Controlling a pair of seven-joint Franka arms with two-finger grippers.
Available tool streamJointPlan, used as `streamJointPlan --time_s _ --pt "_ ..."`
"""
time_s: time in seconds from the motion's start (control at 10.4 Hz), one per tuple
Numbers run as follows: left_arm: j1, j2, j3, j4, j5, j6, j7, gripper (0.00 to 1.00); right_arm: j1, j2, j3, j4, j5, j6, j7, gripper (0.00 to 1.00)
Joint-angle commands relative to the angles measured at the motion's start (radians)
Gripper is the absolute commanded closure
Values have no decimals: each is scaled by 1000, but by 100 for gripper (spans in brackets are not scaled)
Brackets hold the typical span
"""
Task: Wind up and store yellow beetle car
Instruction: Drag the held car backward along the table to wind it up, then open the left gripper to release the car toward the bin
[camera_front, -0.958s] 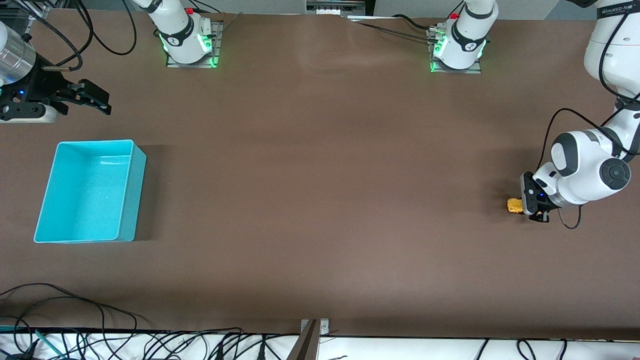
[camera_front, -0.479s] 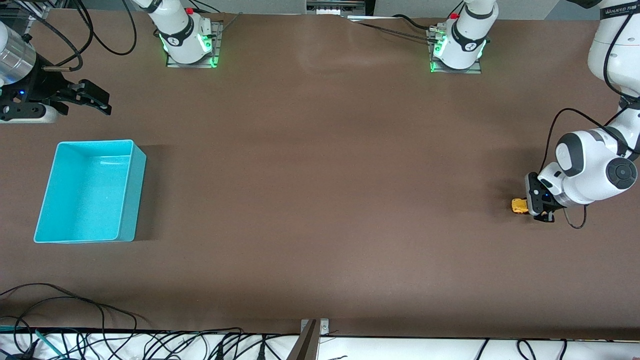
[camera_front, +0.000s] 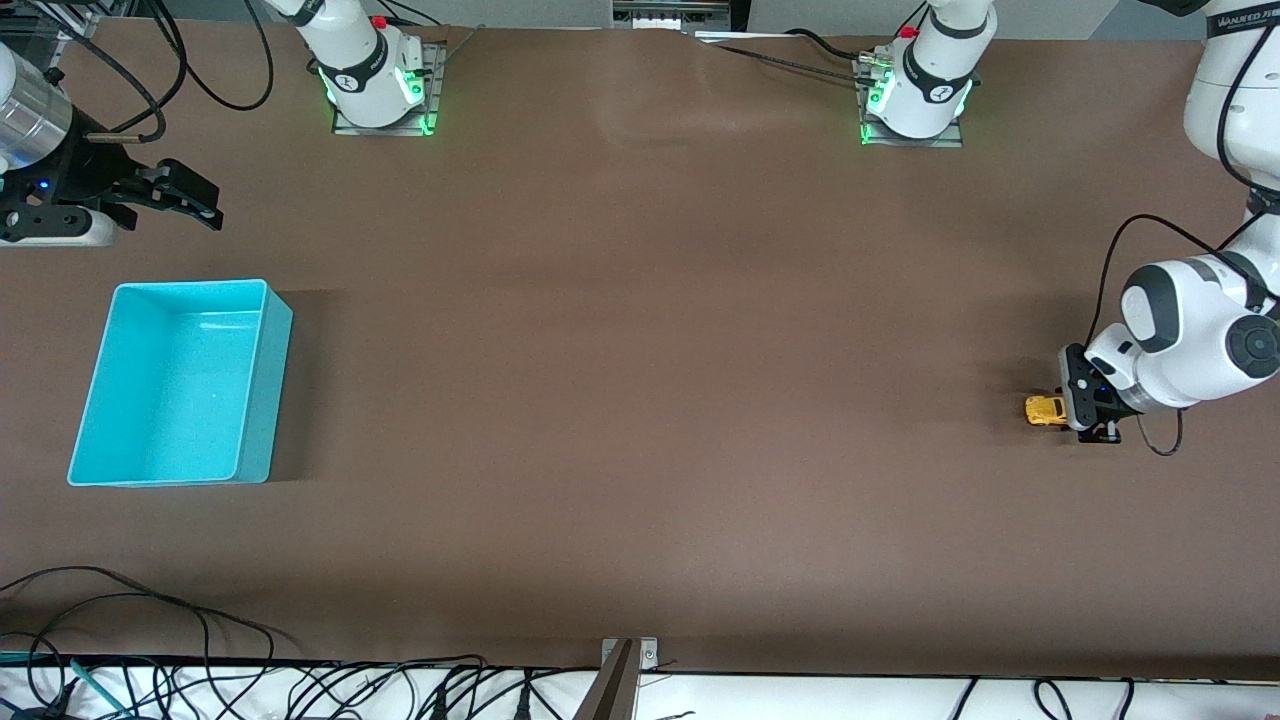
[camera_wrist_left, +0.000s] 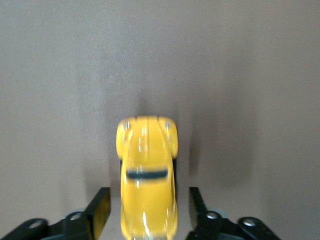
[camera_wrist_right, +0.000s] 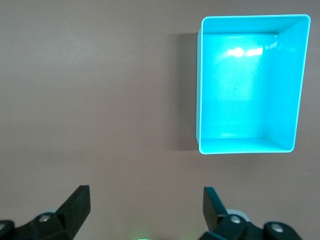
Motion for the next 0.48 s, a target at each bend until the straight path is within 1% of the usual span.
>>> streamJointPlan --time_s 0.0,0.1,0.29,0.38 --pt "14 -80 -31 13 0 -130 6 0 3 -11 2 -14 -6 10 9 0" --pt "9 -109 -34 31 0 -197 5 0 3 -11 2 -14 -6 10 9 0" --pt "4 -119 -88 138 1 -345 0 0 3 -11 2 -14 -6 11 9 0" --pt "-12 -119 -100 183 0 -394 -12 0 3 -11 2 -14 -6 10 9 0"
